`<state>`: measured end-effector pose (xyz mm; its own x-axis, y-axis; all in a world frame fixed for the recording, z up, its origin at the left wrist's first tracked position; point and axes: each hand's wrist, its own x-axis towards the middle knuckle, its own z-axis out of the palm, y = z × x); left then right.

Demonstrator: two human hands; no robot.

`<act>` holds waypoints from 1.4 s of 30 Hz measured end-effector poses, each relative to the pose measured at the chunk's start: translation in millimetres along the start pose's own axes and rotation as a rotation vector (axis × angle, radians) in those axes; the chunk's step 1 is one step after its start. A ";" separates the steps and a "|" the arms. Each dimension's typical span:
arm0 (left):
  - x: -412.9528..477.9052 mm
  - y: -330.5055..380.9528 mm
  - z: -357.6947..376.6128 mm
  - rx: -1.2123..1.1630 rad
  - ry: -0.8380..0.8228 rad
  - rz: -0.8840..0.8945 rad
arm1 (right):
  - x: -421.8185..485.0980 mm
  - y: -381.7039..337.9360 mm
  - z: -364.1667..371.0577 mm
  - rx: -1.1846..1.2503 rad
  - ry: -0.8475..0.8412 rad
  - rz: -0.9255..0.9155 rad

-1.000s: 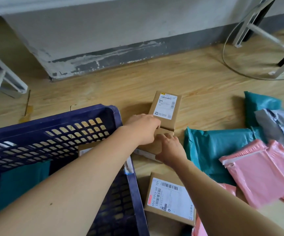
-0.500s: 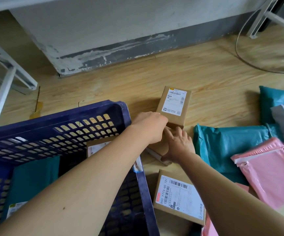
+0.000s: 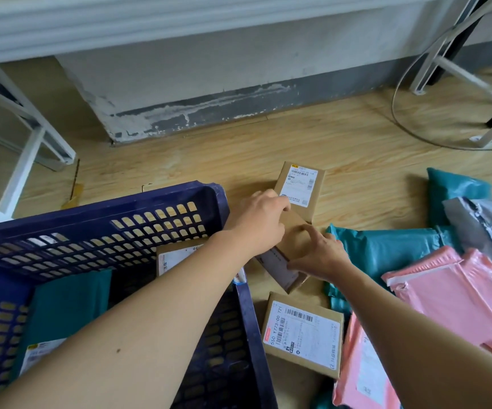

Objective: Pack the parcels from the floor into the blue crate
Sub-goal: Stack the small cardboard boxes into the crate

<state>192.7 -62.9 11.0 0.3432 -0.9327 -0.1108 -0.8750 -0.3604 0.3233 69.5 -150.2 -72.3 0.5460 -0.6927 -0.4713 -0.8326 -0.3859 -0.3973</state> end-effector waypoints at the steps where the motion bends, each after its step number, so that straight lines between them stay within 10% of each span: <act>1: -4.9 0.4 -3.3 -0.029 0.017 -0.019 | -4.6 -0.7 -7.6 0.001 0.000 0.002; 22: -115.5 20.8 -54.2 -0.191 0.073 -0.148 | -132.9 -51.0 -96.0 -0.123 0.080 -0.120; 34: -133.2 12.0 -89.3 -1.058 0.161 -0.415 | -175.5 -88.8 -121.8 0.163 0.306 -0.269; 42: -167.3 -24.3 -108.6 -1.242 0.209 -0.595 | -190.3 -132.2 -95.1 0.395 -0.049 -0.310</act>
<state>193.6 103.4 123.8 0.6930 -0.5866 -0.4192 0.2533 -0.3463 0.9033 66.8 -25.3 144.8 0.7735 -0.5488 -0.3171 -0.5373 -0.3022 -0.7874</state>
